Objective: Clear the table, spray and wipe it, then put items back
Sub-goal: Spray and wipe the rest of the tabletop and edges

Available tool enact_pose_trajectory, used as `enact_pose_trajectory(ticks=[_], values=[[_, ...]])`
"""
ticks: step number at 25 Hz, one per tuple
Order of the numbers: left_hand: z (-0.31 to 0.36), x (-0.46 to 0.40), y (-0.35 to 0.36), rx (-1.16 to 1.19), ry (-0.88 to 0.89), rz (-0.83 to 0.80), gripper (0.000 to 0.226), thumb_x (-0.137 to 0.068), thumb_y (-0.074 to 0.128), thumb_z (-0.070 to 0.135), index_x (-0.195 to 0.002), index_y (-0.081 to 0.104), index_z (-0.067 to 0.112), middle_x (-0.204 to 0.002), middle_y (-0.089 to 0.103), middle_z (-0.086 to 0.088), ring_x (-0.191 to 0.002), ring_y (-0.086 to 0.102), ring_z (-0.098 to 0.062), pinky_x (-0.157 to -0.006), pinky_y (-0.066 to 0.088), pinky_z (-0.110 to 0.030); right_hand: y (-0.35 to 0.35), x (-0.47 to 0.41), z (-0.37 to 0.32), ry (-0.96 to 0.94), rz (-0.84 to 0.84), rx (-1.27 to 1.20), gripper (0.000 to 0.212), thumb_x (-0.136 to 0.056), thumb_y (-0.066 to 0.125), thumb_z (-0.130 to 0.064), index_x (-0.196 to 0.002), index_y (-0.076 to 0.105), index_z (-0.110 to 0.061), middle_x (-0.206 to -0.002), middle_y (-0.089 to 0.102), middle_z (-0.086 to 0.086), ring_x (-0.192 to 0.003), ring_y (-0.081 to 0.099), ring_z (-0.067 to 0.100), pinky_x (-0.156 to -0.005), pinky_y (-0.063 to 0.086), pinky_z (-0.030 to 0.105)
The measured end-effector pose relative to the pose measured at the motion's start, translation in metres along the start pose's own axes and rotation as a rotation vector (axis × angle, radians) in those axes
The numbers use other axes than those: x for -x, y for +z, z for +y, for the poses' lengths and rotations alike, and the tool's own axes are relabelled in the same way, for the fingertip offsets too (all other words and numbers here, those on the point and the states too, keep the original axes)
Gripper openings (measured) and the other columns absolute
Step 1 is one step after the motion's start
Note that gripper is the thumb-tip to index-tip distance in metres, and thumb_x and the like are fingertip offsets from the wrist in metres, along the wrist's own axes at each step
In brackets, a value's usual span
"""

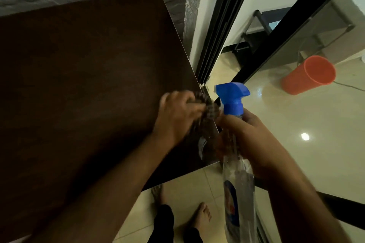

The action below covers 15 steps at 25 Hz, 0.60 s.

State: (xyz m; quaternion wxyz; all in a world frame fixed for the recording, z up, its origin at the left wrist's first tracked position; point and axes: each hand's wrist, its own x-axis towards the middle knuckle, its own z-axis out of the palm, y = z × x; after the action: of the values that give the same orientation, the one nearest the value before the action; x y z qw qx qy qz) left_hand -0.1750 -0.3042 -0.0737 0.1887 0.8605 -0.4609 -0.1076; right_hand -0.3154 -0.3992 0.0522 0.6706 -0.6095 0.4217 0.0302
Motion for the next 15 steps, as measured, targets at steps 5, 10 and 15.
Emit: enact_pose_trajectory(ticks=[5,10,15], values=[[-0.061,0.049,-0.028,-0.076,-0.136,0.175,0.028,-0.087,0.051,0.043,-0.106,0.071,0.036,-0.11,0.06,0.0,-0.1,0.053,-0.028,-0.091,0.031,-0.042,-0.024,0.011,0.013,0.012,-0.031,0.013,0.023,-0.086,0.059,-0.021,-0.107,0.051,-0.018,-0.061,0.058,0.009,-0.05,0.057,0.021,-0.047,0.049,0.029],[0.001,-0.036,-0.01,-0.034,-0.303,0.146,0.027,-0.093,0.054,0.04,-0.118,0.064,0.039,-0.121,0.053,0.005,-0.113,0.046,-0.022,-0.1,0.026,-0.04,-0.027,0.027,0.021,-0.028,-0.081,0.044,0.014,-0.089,0.057,-0.019,-0.102,0.052,-0.018,-0.063,0.058,0.012,-0.052,0.057,0.024,-0.047,0.05,0.028],[0.03,0.115,0.004,-0.02,-0.06,0.081,0.028,-0.088,0.05,0.039,-0.107,0.069,0.041,-0.11,0.06,0.006,-0.1,0.054,-0.023,-0.095,0.025,-0.037,-0.043,0.034,0.028,-0.024,-0.122,0.04,0.021,-0.088,0.058,-0.019,-0.108,0.051,-0.017,-0.062,0.058,0.01,-0.051,0.056,0.021,-0.047,0.048,0.026]])
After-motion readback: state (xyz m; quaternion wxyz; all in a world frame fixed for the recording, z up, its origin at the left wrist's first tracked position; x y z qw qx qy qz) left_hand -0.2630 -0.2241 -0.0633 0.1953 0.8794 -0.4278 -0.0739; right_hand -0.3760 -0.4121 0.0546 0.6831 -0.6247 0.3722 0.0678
